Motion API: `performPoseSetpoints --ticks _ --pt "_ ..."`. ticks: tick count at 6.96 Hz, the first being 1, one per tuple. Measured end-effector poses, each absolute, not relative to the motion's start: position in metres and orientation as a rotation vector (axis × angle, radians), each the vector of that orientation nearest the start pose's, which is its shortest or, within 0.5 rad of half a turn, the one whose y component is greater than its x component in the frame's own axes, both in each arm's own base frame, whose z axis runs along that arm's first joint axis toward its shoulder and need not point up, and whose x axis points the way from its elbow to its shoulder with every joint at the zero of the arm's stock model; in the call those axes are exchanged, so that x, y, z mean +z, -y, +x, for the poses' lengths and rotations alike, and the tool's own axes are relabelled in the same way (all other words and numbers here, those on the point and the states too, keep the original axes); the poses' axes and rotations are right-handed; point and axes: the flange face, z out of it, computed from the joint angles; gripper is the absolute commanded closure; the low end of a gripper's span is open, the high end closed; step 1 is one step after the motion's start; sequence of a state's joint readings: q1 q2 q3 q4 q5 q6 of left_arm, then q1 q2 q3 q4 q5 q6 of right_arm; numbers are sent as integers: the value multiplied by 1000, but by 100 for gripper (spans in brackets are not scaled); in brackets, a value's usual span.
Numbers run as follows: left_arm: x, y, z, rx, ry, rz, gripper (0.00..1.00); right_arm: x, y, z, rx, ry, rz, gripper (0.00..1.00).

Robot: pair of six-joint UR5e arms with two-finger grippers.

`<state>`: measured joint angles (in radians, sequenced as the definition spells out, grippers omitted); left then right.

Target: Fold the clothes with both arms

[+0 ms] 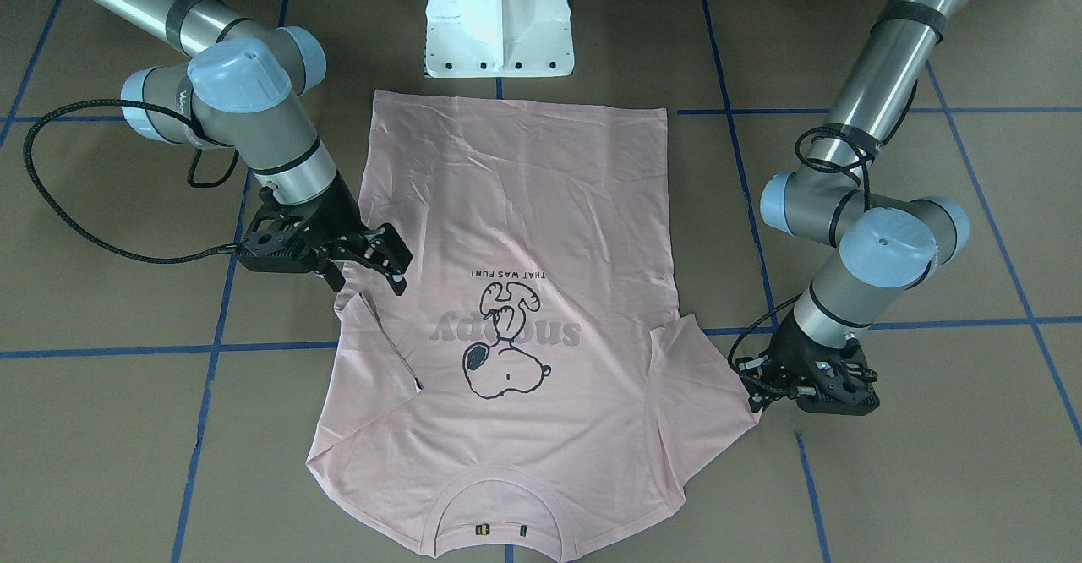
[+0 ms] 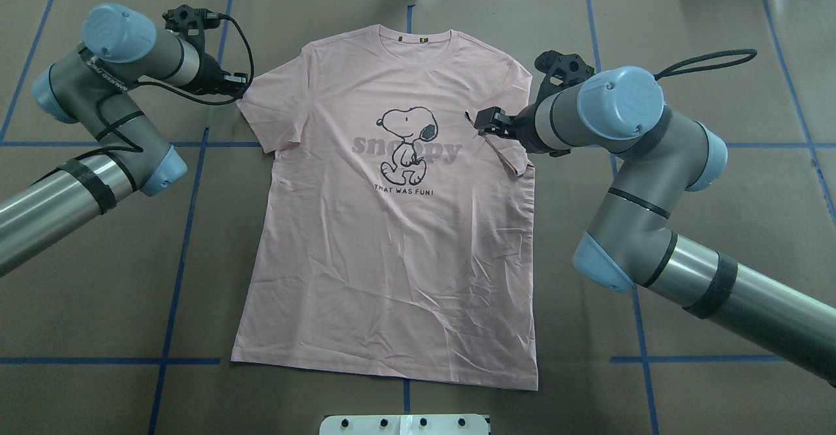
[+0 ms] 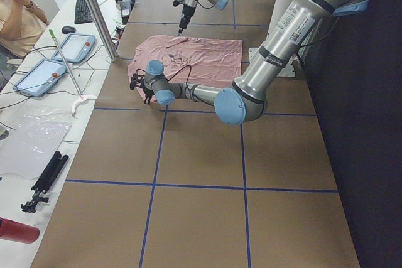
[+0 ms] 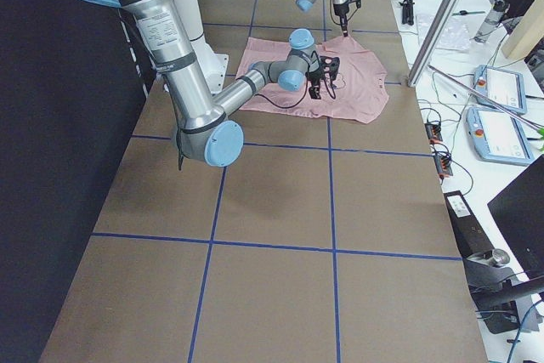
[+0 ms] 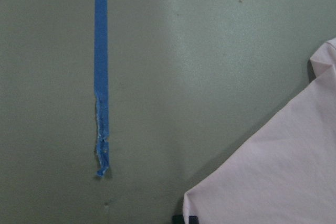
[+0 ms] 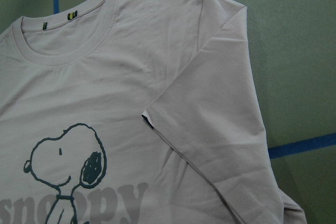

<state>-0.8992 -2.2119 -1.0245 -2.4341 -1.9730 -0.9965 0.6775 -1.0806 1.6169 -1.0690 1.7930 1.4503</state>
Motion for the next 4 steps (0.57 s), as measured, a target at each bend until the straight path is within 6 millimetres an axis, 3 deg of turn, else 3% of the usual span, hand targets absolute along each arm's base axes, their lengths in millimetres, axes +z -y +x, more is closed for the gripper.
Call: performPoseSetpoints --ticks 1,3,4 --pt "414 665 417 -143 -987 350 100 301 508 -453 389 1037 217 0" --pt "350 643 463 -218 -1091 286 100 302 508 -453 390 1035 217 0" --pt "331 636 481 -242 -1120 260 100 303 509 -453 390 1033 216 0"
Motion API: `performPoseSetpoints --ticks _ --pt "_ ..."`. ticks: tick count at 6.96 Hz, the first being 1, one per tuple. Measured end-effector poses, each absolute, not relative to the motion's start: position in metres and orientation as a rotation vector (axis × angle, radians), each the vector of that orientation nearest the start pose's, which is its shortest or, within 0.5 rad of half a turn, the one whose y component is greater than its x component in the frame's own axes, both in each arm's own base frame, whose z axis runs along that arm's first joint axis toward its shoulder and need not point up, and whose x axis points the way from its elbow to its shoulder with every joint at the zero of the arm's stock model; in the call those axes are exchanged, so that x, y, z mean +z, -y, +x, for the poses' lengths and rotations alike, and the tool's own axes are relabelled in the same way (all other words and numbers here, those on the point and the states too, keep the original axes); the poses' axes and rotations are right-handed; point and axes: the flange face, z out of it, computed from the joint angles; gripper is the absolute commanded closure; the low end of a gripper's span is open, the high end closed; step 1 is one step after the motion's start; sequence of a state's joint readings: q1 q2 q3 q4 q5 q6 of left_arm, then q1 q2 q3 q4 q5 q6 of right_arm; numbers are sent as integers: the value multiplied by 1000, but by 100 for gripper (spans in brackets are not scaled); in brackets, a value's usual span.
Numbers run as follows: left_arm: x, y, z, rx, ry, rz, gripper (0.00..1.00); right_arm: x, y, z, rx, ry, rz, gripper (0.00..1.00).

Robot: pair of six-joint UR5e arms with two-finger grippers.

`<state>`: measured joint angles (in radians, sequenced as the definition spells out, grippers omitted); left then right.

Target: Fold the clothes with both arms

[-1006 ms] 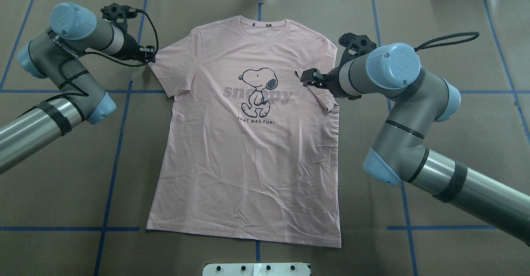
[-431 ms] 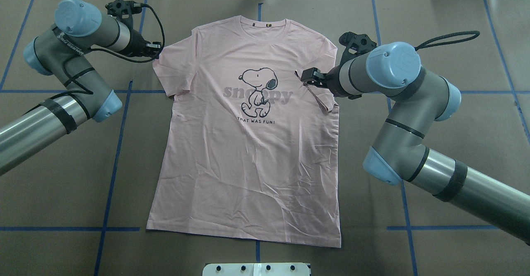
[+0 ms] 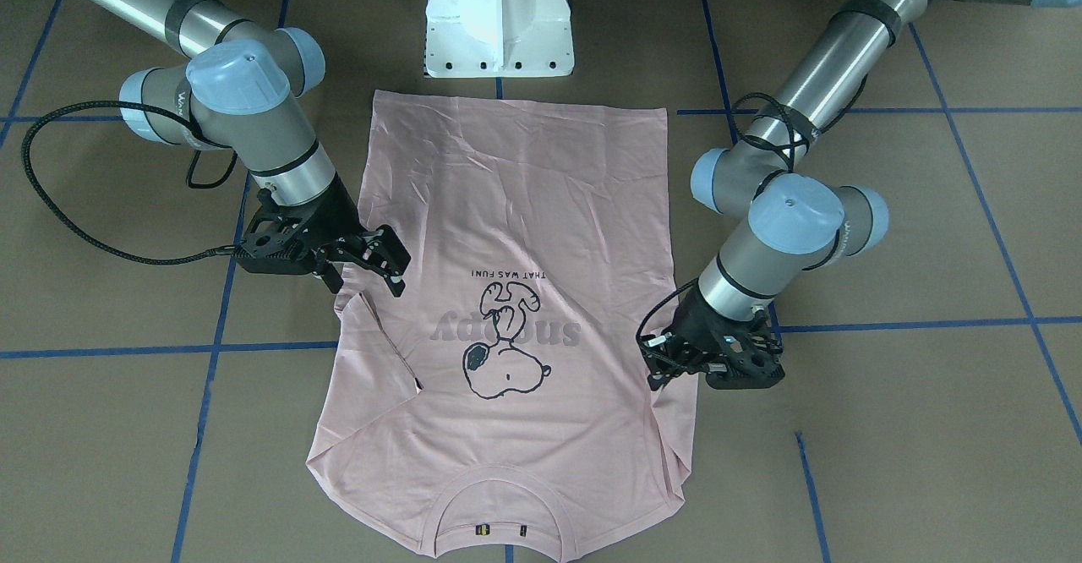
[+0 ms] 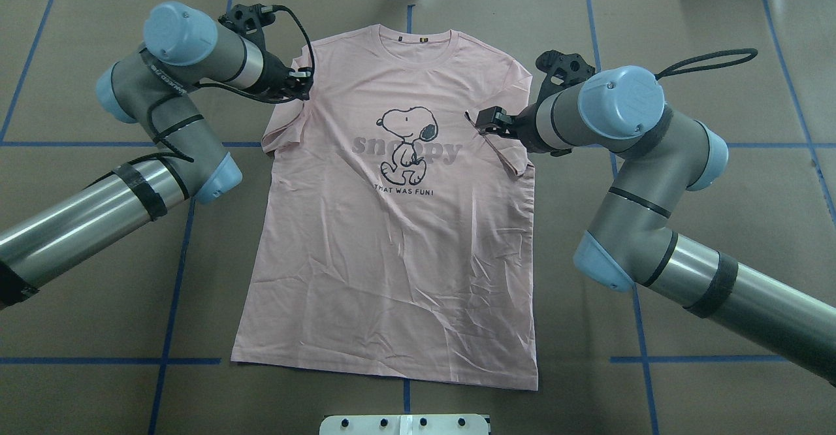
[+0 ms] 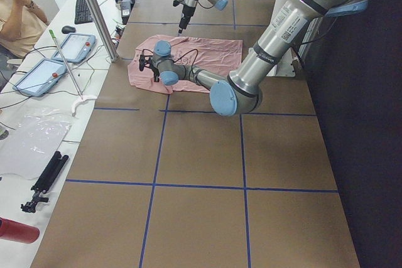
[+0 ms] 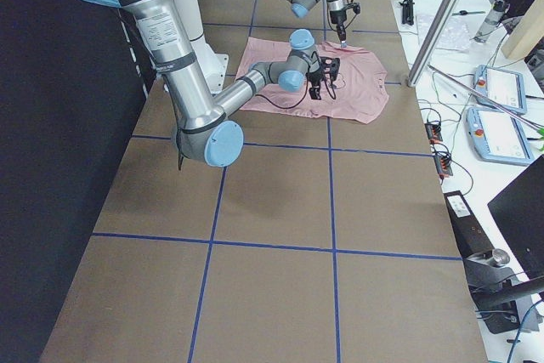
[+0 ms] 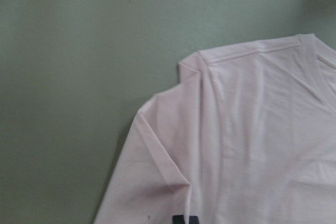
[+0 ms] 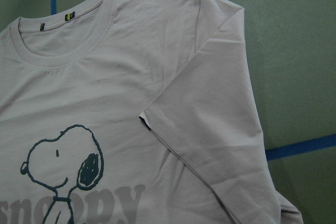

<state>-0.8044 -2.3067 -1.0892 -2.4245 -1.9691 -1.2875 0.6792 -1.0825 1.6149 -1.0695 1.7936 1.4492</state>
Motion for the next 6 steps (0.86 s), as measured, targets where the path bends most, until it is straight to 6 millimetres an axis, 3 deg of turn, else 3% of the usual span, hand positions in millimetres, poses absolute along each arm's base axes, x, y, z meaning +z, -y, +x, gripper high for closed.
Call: performPoseSetpoints --ticks 3,4,5,6 --pt "313 635 512 -282 -1117 273 100 303 508 -453 380 1039 200 0" --pt "306 642 517 -294 -1112 286 92 302 508 -452 379 1042 198 0" --pt "306 648 520 -305 -1109 304 33 301 508 -452 379 1043 197 0" --pt "309 650 521 -310 -1116 324 24 300 508 -452 380 1044 197 0"
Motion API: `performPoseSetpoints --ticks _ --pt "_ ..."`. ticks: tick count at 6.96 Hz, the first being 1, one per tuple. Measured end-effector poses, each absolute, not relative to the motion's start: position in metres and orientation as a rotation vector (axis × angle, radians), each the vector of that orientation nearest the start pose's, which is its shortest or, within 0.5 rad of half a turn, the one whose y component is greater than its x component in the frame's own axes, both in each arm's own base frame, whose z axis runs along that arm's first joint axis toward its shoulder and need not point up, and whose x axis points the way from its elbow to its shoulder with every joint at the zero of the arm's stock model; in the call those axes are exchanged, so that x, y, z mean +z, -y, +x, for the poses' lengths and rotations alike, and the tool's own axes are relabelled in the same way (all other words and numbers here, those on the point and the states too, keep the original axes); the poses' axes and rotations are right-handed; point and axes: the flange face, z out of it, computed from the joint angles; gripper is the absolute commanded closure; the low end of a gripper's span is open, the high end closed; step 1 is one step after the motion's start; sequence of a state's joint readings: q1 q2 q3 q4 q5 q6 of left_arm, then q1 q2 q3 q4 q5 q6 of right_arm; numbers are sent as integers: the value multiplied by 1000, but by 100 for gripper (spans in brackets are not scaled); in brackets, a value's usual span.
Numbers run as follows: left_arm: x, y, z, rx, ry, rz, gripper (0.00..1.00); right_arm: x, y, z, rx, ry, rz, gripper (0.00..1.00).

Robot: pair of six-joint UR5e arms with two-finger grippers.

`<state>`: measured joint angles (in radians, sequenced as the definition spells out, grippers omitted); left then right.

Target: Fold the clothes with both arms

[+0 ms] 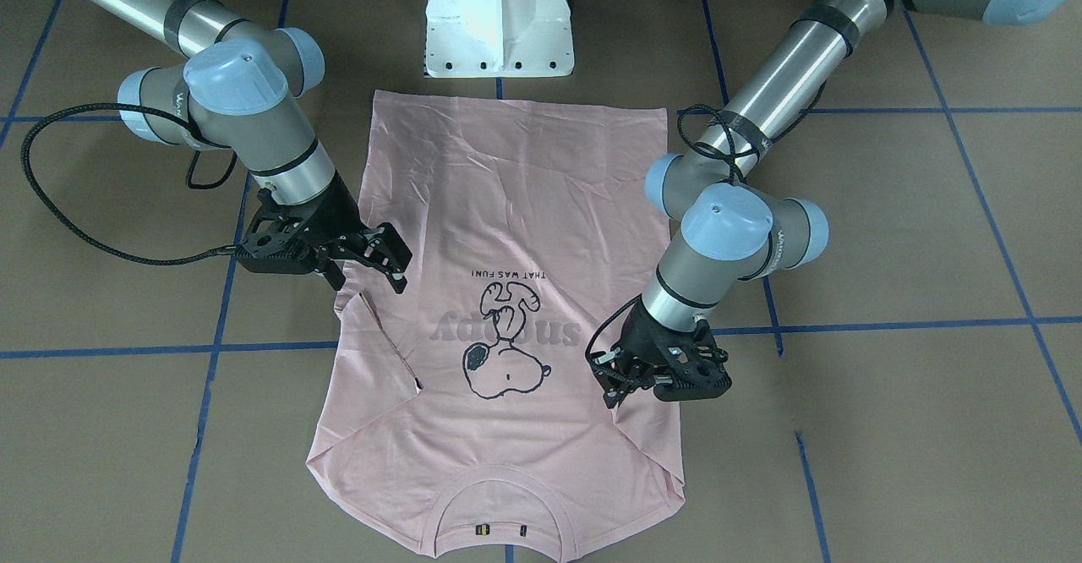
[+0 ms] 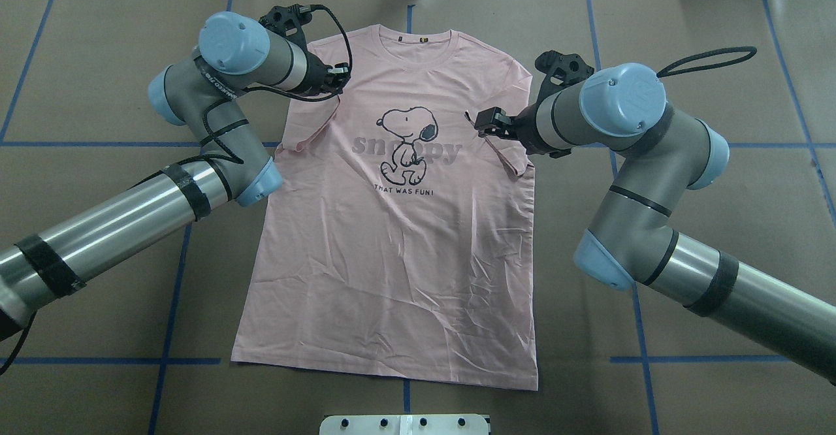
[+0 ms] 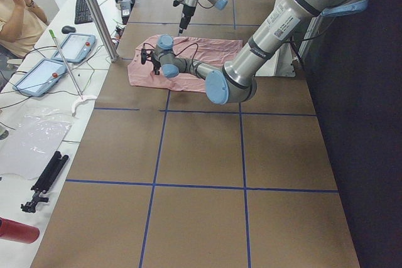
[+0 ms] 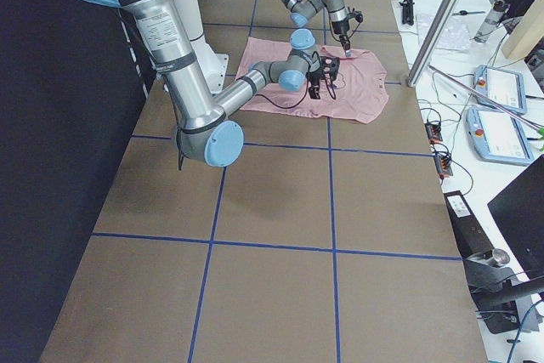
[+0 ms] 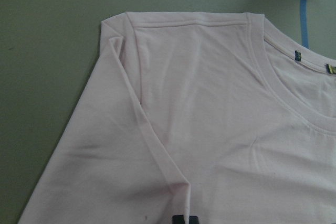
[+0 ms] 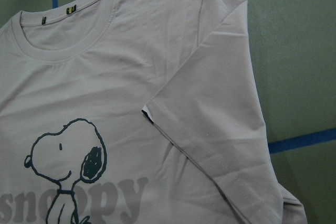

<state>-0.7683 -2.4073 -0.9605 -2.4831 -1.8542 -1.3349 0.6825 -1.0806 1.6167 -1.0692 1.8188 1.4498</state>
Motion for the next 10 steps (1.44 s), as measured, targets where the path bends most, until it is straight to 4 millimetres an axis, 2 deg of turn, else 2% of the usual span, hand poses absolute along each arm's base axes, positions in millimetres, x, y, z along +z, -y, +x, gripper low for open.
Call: performPoseSetpoints --ticks 1,2,3,4,5,6,7,8,9,10 --pt "307 644 517 -306 -1137 341 23 299 508 -452 380 1047 198 0" --pt "298 627 512 -304 -1182 346 23 296 506 -450 378 1054 201 0" --pt "291 601 510 -314 -1231 325 23 290 491 -448 368 1072 200 0" --pt "285 571 509 -312 -1276 302 23 286 457 -445 374 1095 168 3" --pt "281 539 499 -303 -1319 285 23 281 408 -444 415 1102 88 10" --pt "274 507 490 -300 -1365 259 23 277 351 -448 459 1078 20 11" --pt "263 479 490 -294 -1407 224 23 282 293 -462 525 1036 8 11" --pt "258 466 491 -289 -1425 206 23 292 250 -475 588 1007 14 11" --pt "257 461 491 -287 -1430 198 23 301 221 -486 619 985 14 12" --pt "258 459 491 -286 -1431 196 23 311 201 -495 635 955 1 12"
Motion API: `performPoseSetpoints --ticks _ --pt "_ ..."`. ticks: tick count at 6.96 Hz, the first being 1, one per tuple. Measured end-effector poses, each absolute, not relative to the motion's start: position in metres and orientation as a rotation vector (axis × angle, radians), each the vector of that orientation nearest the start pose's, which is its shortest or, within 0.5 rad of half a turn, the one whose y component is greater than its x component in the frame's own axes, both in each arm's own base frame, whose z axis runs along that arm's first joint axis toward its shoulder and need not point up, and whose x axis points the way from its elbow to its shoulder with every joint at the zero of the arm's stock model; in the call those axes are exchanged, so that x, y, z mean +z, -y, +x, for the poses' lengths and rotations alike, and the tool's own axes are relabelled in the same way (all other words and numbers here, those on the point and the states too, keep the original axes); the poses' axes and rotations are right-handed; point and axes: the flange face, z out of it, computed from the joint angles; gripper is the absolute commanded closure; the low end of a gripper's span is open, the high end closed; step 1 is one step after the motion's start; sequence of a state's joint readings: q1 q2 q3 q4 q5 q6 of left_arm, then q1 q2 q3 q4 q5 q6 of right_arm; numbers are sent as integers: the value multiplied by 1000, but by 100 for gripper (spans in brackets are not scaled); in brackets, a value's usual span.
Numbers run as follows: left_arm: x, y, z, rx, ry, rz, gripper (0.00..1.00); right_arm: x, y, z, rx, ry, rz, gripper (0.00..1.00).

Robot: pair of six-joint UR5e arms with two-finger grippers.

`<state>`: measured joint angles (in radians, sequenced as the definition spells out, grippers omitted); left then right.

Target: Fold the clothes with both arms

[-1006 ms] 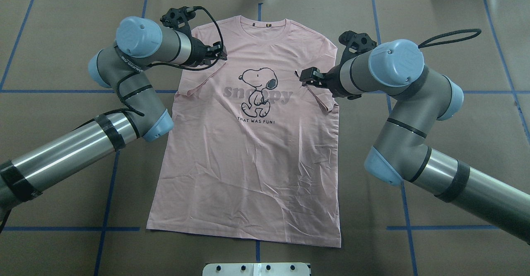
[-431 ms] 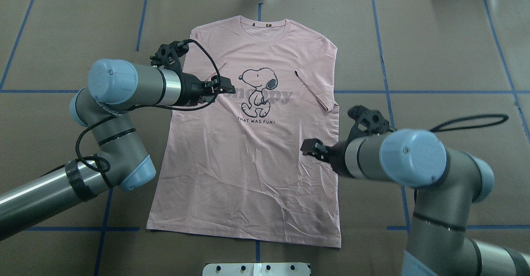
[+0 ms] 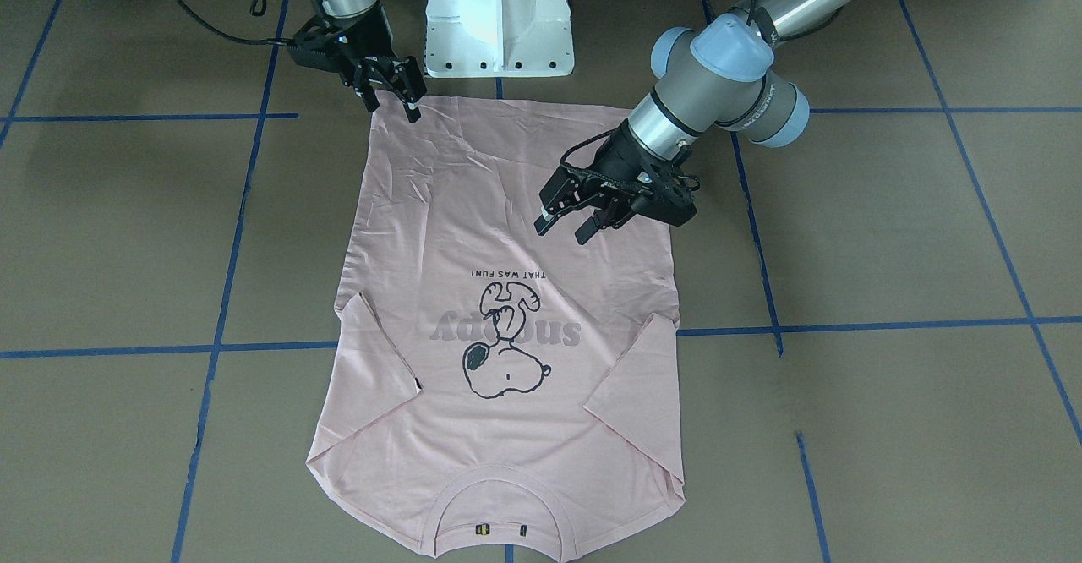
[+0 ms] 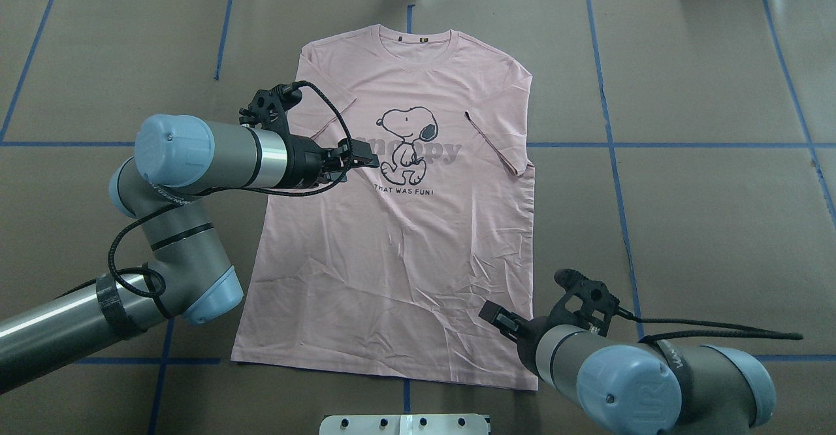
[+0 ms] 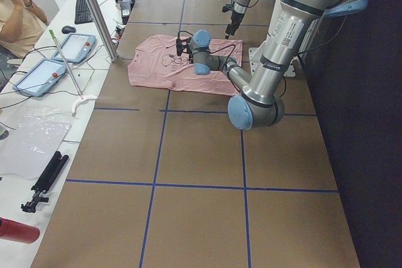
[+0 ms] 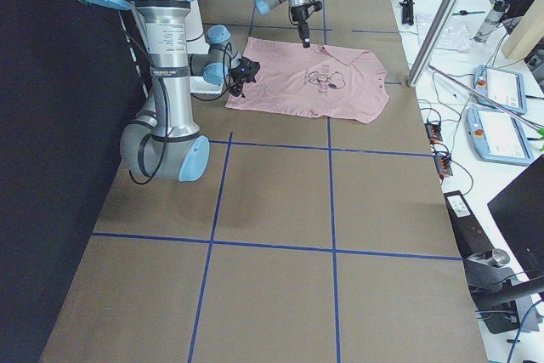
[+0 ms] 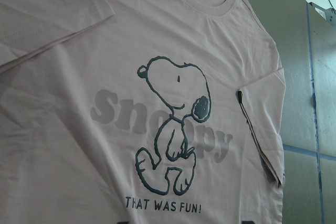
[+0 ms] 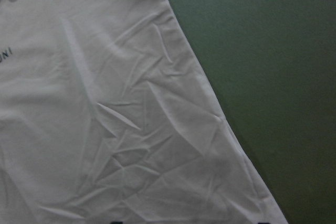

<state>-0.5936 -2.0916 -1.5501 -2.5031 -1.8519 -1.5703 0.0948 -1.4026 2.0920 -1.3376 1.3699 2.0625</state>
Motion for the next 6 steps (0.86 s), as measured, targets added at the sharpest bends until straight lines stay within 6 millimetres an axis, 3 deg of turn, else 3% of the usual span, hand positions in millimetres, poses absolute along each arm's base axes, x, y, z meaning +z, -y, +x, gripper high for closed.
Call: performPoseSetpoints --ticks 2,3,4,5,6 --pt "257 458 491 -285 -1431 195 23 335 166 -507 657 893 -41 16" --pt "257 458 491 -285 -1432 195 23 341 154 -510 666 871 -59 25" --pt "257 458 491 -286 -1432 197 23 343 146 -511 672 861 -72 62" --pt "258 458 490 -286 -1431 197 23 343 143 -512 675 857 -77 90" --pt "258 458 490 -286 -1430 198 23 344 142 -511 678 854 -78 100"
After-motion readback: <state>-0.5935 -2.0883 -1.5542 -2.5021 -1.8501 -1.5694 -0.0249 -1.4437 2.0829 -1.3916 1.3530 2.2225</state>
